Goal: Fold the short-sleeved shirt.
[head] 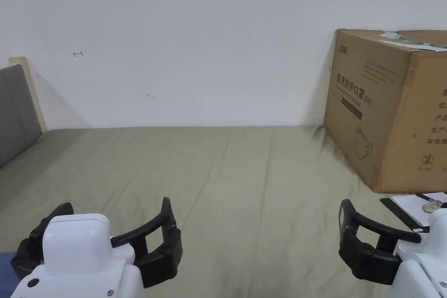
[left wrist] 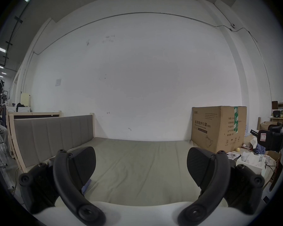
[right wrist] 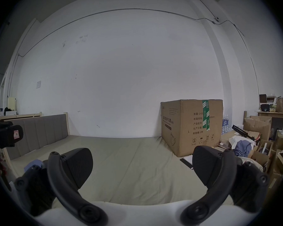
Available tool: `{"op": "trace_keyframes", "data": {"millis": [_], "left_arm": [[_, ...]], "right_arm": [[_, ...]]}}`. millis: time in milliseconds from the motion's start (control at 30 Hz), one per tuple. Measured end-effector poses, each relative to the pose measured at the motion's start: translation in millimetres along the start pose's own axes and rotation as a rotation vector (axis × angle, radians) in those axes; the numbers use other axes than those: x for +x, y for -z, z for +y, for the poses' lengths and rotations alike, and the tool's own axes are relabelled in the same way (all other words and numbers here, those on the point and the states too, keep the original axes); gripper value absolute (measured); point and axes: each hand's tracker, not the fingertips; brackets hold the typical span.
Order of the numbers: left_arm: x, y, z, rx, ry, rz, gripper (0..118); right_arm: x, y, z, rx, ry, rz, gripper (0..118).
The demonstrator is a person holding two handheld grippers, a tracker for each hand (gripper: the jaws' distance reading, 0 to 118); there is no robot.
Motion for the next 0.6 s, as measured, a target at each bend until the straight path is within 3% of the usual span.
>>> {"op": "trace_keyframes", "data": {"millis": [300, 467, 600], "left_arm": [[-4.7, 9.2, 2.9, -0.025, -0.016, -0.035, 111], [6.1, 19.6, -5.6, -0.068, 0.046, 0.100, 111], [-2.1, 22.6, -7.1, -0.102, -0.039, 0.018, 111]], "right_arm": [[-7.8, 3.4, 2.7, 0.008, -0.011, 0.025, 118], [-12.3, 7.0, -0.1, -0.011, -0.018, 0.039, 118], [-14.7, 9.9, -2.6, -0.031, -0.019, 0.045, 118]]}}
